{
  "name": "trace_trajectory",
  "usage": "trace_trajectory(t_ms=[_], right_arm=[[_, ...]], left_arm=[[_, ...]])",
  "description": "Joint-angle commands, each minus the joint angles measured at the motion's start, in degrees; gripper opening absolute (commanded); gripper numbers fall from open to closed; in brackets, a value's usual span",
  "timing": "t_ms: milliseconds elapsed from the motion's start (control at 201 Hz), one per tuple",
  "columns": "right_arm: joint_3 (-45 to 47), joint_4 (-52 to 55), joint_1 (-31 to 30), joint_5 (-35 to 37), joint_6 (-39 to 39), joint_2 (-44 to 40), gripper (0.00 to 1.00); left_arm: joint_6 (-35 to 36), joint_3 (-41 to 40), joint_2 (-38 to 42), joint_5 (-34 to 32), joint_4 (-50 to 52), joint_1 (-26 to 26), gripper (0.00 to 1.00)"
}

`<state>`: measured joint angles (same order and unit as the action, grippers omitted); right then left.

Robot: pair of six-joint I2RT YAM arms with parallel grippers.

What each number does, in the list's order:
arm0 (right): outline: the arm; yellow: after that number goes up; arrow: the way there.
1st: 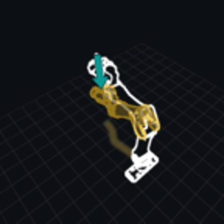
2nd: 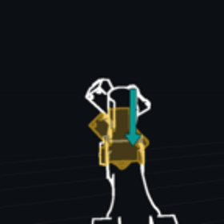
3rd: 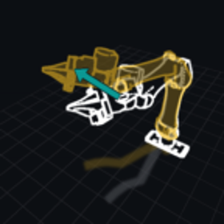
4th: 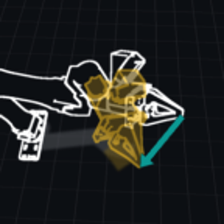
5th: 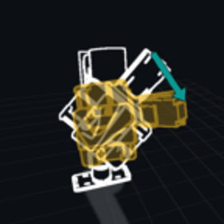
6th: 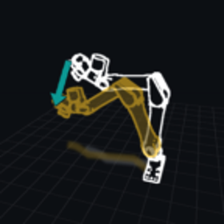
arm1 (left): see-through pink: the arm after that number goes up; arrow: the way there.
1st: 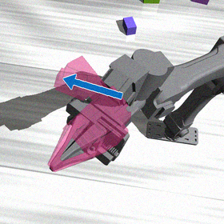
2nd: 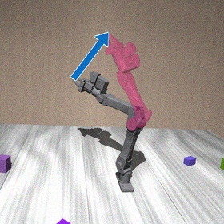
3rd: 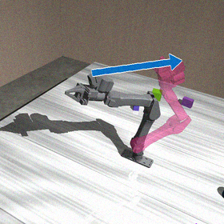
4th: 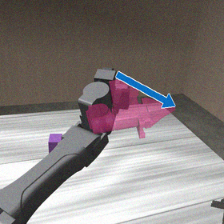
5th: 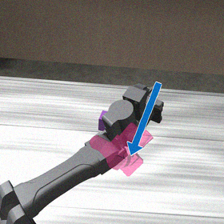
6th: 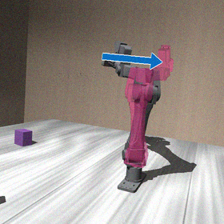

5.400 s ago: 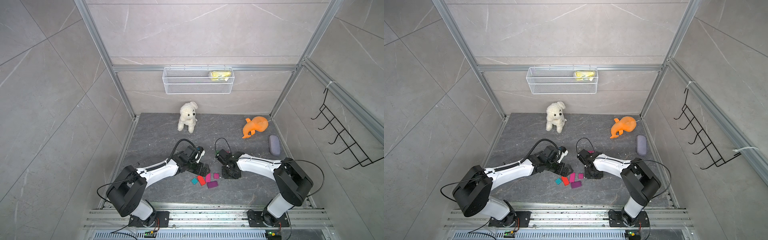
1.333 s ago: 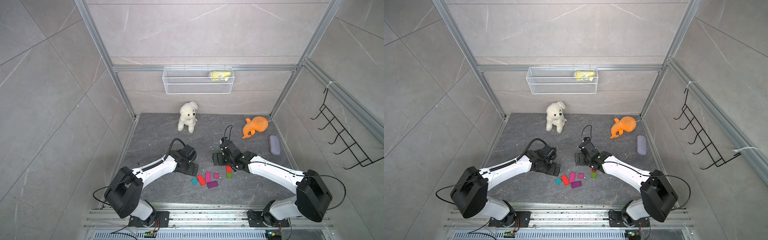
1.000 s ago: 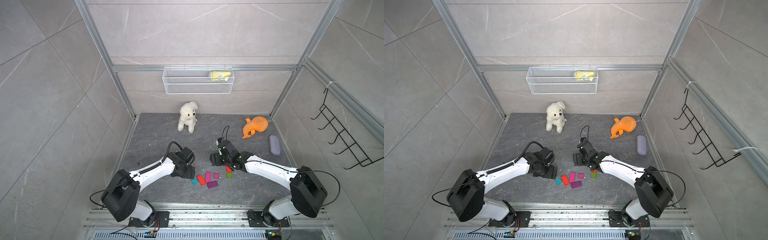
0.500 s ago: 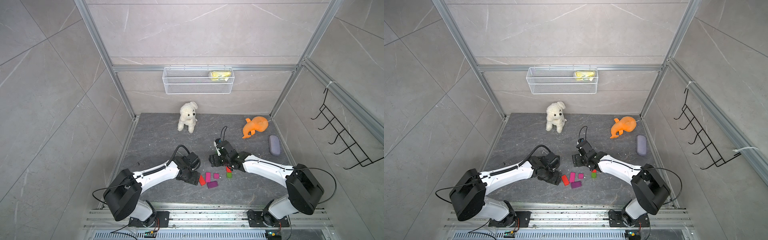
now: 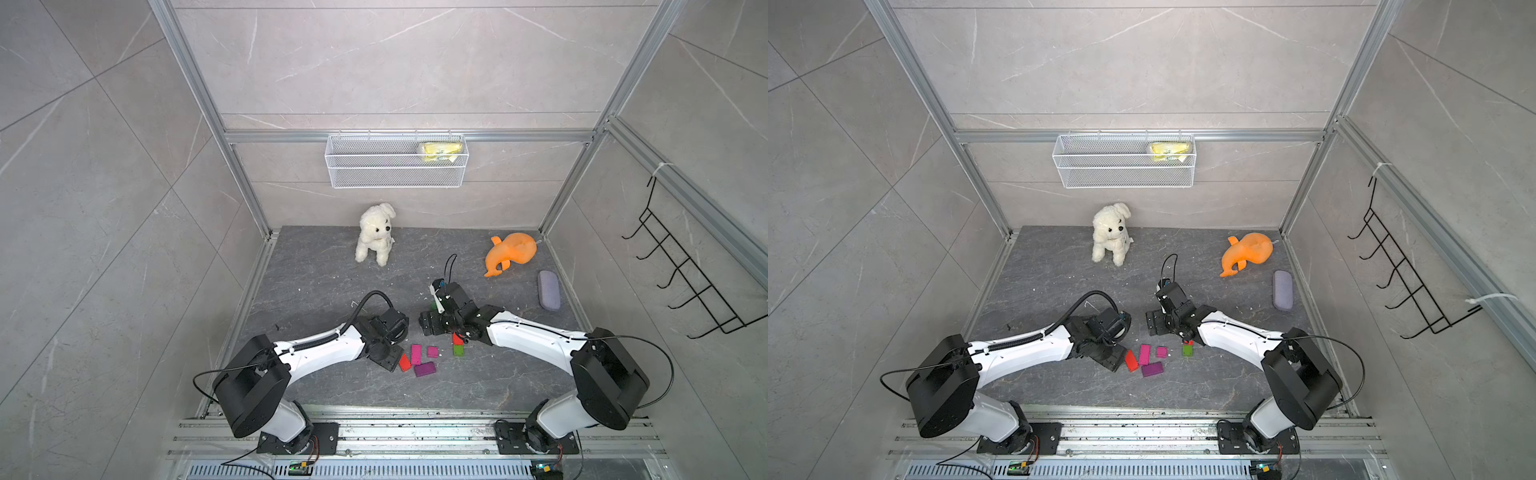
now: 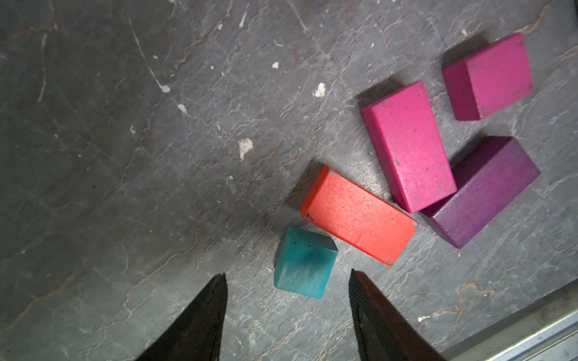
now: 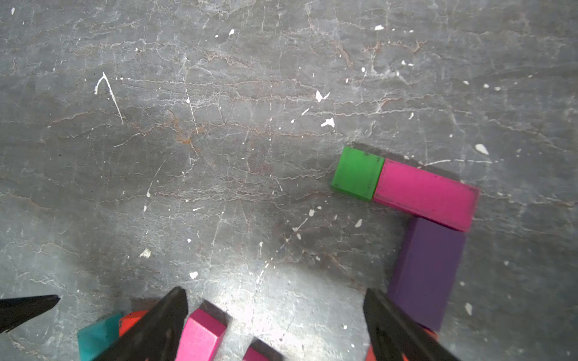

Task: Assemble the number 7 with building blocks
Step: Pick up the building block from the center of the board.

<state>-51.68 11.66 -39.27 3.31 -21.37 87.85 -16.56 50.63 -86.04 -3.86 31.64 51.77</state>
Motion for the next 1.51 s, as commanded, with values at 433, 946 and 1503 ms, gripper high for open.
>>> trace_trajectory(t_ms=[433, 946, 1503], right_arm=[[1.0, 0.3, 3.0, 0.1, -0.1, -3.8, 0.92], [2.0, 0.5, 4.6, 0.1, 0.2, -4.8, 0.93], [3.3, 1.3, 6.7, 0.6, 0.8, -6.3, 0.93]], left_arm=[[3.5, 3.6, -5.4, 2.4, 5.0, 0.4, 0.65], [3.3, 5.5, -8.8, 1.7, 5.3, 0.8, 0.55], [3.0, 5.5, -9.4, 2.1, 5.0, 0.9, 0.41]])
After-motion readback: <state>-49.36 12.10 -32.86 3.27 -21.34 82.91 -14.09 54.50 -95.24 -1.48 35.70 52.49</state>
